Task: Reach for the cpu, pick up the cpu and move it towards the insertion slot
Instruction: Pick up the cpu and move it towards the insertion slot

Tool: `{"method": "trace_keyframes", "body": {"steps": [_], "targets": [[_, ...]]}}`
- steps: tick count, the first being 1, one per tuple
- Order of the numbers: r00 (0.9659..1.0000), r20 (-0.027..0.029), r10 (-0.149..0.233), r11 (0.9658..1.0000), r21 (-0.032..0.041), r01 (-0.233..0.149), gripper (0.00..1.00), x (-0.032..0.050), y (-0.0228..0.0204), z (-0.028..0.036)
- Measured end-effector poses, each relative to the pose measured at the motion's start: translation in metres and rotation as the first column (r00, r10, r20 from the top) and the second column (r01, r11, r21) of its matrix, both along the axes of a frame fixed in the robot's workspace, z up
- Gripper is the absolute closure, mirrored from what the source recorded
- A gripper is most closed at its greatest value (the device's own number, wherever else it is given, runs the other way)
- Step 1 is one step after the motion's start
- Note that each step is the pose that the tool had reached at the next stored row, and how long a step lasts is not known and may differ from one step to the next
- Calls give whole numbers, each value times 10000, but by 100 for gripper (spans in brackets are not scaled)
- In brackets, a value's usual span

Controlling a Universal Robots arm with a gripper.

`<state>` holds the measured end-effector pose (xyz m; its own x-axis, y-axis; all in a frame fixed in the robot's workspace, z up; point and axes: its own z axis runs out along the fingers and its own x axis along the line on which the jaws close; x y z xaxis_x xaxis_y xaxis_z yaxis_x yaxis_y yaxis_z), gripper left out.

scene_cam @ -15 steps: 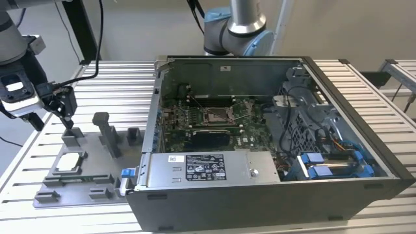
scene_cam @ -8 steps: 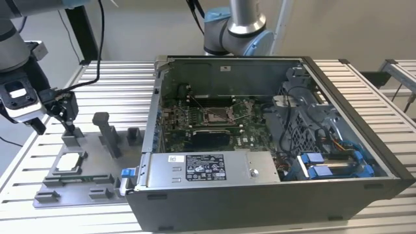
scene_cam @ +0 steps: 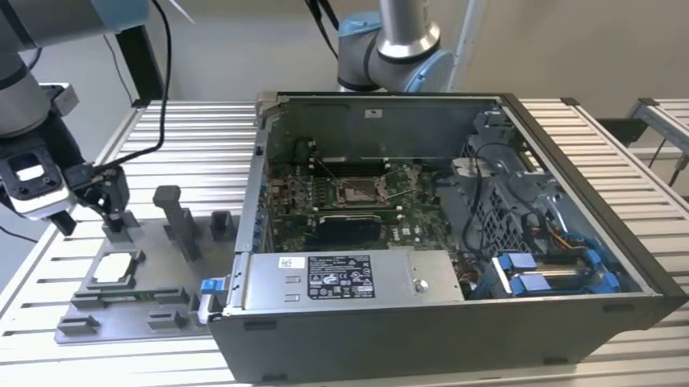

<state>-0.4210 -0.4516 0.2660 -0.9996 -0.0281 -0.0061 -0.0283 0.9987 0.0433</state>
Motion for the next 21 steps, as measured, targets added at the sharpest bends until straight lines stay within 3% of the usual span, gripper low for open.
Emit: {"method": "trace_keyframes", "body": {"steps": [17,21], "targets": [[10000,-35,-18,10000,-2,18,0,-5,-11,-306],[10000,-43,-17,10000,-1,17,0,-6,-38,-372]]}}
